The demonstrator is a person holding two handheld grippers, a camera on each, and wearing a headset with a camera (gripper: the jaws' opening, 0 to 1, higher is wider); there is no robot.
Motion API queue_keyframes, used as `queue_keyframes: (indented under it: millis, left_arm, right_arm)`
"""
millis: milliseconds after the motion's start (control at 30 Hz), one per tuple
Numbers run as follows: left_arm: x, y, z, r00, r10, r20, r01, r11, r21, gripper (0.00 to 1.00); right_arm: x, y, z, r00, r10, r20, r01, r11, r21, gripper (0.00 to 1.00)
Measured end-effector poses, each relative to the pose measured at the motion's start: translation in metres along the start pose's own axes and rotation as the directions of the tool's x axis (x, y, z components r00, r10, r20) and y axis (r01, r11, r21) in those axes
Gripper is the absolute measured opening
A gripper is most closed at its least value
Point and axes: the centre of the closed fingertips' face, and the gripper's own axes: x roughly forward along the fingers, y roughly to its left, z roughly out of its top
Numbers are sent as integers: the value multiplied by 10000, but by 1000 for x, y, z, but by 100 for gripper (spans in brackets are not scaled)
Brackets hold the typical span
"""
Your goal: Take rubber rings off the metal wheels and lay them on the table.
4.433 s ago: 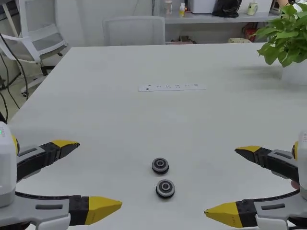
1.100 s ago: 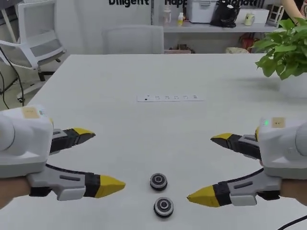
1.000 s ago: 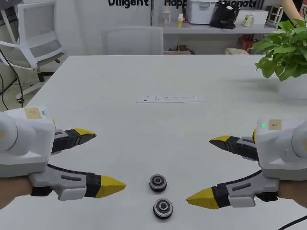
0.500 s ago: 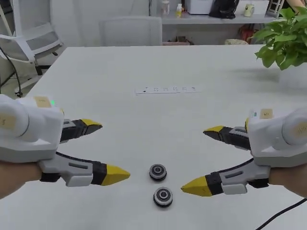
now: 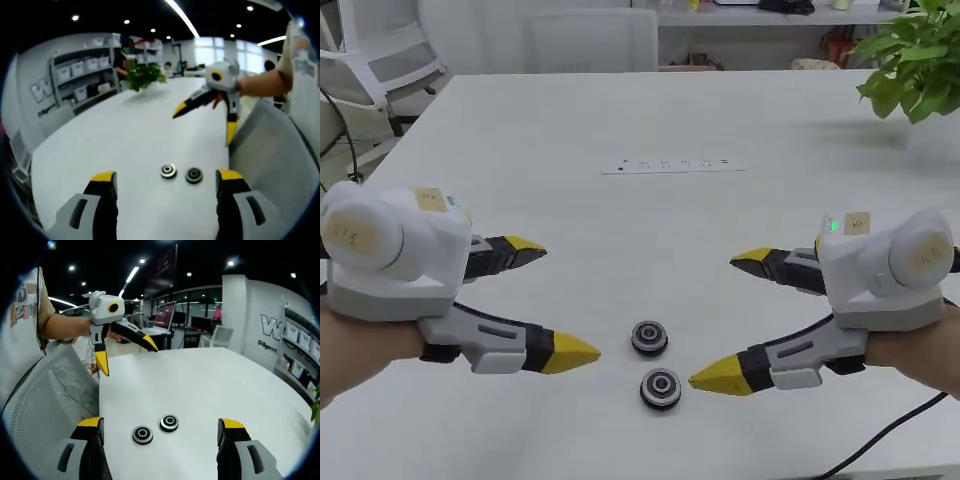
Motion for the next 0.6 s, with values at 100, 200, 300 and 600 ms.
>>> queue_keyframes:
  millis: [100,200,300,600]
  left_arm:
    - [4,-1,-1,9999,-129,-41,129,9999,46,81]
    - [9,-2,-1,9997,-241,-66,242,9996,126,81]
    - [13,-2,-2,9995,-307,-52,308,9994,148,80]
    - [23,-5,-11,9981,-560,-257,565,9982,218,79]
  right_arm:
    - [2,0,-1,10000,61,24,-61,10000,-14,93]
    - [5,0,-2,9999,140,63,-140,9999,-37,92]
    - [9,0,-6,9998,212,-29,-212,9998,-38,91]
    - [16,-1,-17,9994,321,-151,-321,9995,-44,86]
